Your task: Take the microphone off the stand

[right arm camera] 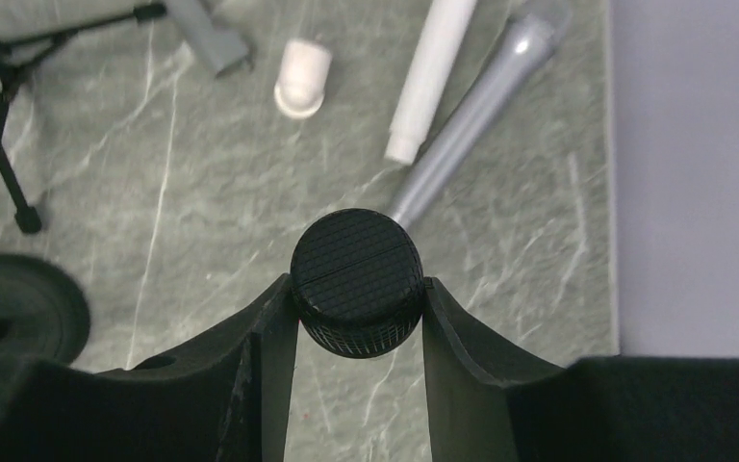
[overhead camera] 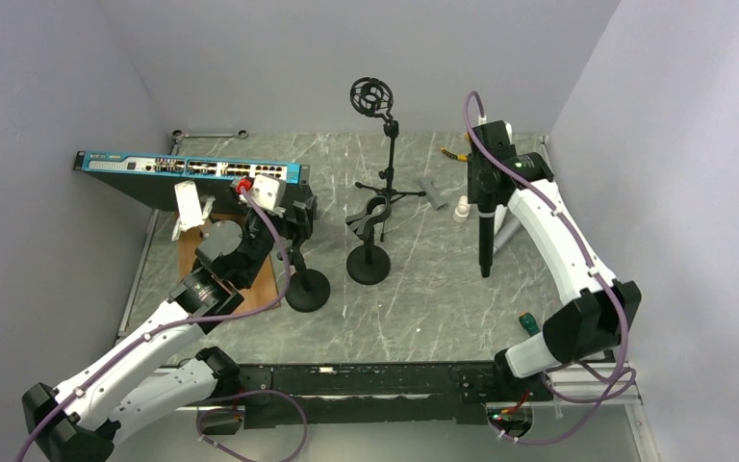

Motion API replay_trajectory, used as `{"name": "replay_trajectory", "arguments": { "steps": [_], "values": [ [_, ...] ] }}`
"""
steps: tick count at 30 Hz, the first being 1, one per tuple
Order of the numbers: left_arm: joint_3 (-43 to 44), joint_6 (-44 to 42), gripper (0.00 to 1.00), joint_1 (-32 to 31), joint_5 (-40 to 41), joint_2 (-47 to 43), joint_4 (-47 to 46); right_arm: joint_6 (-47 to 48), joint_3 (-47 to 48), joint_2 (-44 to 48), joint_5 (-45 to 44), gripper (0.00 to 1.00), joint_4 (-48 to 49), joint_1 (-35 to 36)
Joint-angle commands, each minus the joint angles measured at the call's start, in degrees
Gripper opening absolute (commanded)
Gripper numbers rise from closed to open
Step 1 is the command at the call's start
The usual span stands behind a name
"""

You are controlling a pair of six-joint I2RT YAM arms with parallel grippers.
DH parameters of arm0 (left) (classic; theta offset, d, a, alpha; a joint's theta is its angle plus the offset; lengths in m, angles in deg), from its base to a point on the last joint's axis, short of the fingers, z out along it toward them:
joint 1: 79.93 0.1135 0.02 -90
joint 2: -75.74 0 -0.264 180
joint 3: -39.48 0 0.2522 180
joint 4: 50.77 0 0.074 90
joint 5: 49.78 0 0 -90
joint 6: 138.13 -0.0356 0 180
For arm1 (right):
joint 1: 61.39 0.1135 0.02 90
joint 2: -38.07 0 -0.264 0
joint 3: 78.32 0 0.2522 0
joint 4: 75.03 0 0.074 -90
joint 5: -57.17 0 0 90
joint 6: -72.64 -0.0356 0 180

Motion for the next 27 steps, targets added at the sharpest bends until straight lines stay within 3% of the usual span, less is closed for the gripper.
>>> {"name": "replay_trajectory", "arguments": {
  "steps": [1,14,19,22,25,27],
  "values": [
    [2.44,-0.36,0.90,-0.67,0.56,-1.33,-1.07,-2.20,1.02,-3.94,9.09,0.00,-4.55,-0.42],
    [1.83,-2.64,0.90,-2.03,2.59,-1.92,-1.93,-4.65,-7.08,-19.23,5.65,0.00,12.03,-2.15],
    [2.00,-2.69,0.91,-2.17,2.62,-1.52,-1.80,-2.70,-9.06,-22.99,-1.53,0.00,16.21,-2.34],
    [2.04,-2.51,0.90,-2.16,2.36,-1.33,-1.80,-2.00,-9.48,-24.70,-2.08,0.10,17.79,-2.19],
    [2.15,-2.51,0.91,-2.16,2.41,-1.15,-1.71,-1.47,-10.22,-25.86,-0.25,0.26,19.09,-2.27],
    [2.04,-2.74,0.90,-2.18,2.47,-1.04,-1.79,-1.49,-10.52,-26.66,0.05,0.29,18.90,-2.24]
  ]
}}
